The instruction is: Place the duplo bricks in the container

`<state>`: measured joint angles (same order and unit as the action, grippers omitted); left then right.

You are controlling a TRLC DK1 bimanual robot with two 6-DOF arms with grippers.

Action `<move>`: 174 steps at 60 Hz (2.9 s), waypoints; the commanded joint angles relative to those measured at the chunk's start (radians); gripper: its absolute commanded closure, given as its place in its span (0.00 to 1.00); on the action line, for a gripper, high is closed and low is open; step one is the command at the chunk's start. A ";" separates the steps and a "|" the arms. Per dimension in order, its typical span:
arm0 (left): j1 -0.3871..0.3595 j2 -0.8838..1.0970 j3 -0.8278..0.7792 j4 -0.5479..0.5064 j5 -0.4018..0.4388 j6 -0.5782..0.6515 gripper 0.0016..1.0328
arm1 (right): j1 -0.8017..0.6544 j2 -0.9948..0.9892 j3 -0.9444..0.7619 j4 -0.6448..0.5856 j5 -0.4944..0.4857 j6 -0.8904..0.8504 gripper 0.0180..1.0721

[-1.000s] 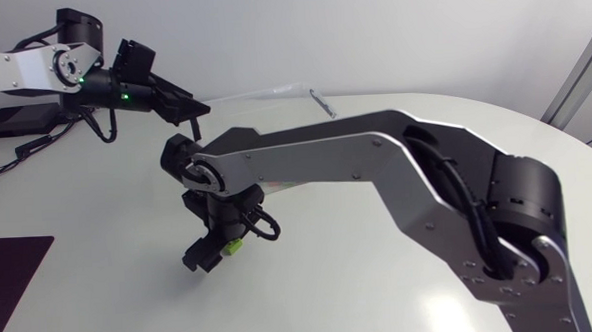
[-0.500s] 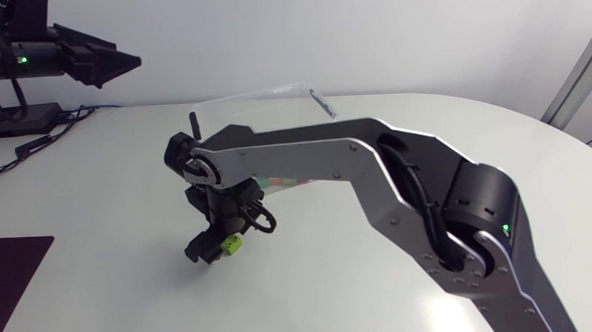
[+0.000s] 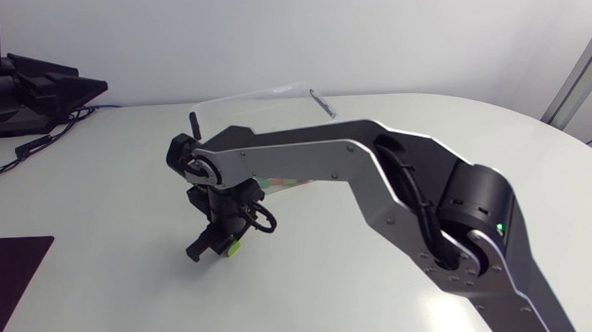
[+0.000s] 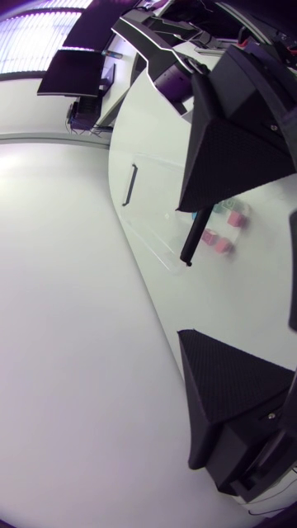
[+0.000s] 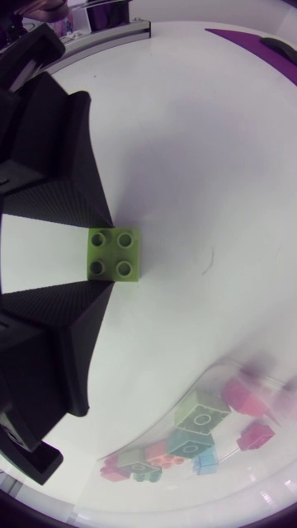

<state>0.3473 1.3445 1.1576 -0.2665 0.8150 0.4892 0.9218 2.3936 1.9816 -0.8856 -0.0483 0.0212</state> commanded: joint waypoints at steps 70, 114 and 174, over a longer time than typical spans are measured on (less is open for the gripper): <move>-0.218 -0.369 -0.389 0.082 -0.254 -0.224 0.04 | -0.250 -0.225 0.141 0.125 0.165 0.083 0.04; -0.317 -0.617 -0.552 0.158 -0.599 -0.274 0.04 | -0.479 -1.051 -0.721 0.359 0.327 -0.009 0.04; -0.375 -0.892 -0.894 0.443 -0.815 -0.221 0.04 | -0.750 -1.800 -1.394 0.533 0.396 -0.167 0.04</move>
<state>-0.0444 0.4809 0.3054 0.1452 0.0051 0.2623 0.1867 0.6270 0.6323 -0.3702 0.3416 -0.1177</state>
